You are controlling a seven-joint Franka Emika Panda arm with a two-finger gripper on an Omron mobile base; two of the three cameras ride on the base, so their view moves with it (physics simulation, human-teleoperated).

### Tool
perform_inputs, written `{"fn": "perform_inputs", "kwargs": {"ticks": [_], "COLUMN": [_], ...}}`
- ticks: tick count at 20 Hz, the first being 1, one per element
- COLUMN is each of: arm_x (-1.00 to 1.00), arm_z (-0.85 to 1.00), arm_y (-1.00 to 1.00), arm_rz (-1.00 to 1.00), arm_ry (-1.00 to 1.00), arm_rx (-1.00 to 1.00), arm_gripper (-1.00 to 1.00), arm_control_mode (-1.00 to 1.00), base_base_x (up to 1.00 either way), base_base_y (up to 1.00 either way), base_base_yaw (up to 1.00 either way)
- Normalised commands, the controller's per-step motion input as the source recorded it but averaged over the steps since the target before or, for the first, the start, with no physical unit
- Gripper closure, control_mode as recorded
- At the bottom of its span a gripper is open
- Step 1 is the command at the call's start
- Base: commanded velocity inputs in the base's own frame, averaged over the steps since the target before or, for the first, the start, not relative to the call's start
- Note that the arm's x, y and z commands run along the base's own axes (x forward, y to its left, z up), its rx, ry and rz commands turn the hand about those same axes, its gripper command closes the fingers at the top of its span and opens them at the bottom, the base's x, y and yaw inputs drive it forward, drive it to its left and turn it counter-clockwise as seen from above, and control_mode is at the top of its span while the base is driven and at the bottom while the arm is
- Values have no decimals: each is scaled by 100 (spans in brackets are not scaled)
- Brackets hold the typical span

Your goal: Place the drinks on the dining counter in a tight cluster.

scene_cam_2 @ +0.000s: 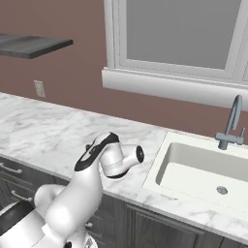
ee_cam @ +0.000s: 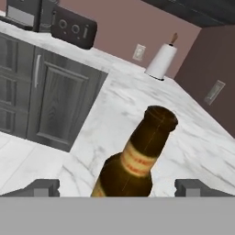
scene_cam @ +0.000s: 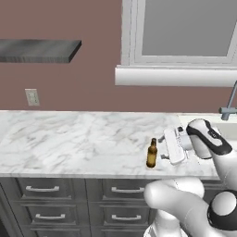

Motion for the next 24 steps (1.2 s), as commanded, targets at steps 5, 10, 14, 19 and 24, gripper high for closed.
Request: {"fn": "perform_inputs", "kwargs": {"ticks": [5, 10, 14, 19, 24], "arm_x": [24, 3, 0, 0, 1], "arm_z": [-22, -25, -16, -7, -6], "arm_y": [3, 14, 18, 13, 18], "arm_rz": [0, 2, 1, 0, 0], "arm_ry": [1, 4, 1, 4, 12], "arm_rx": [0, 0, 0, 2, 4], "arm_gripper": [-100, -100, -100, -100, -100], "arm_control_mode": [-100, -100, -100, -100, -100], "base_base_x": [0, 0, 0, 0, 0], "base_base_y": [0, 0, 0, 0, 0], "base_base_yaw": [0, 0, 0, 0, 0]}}
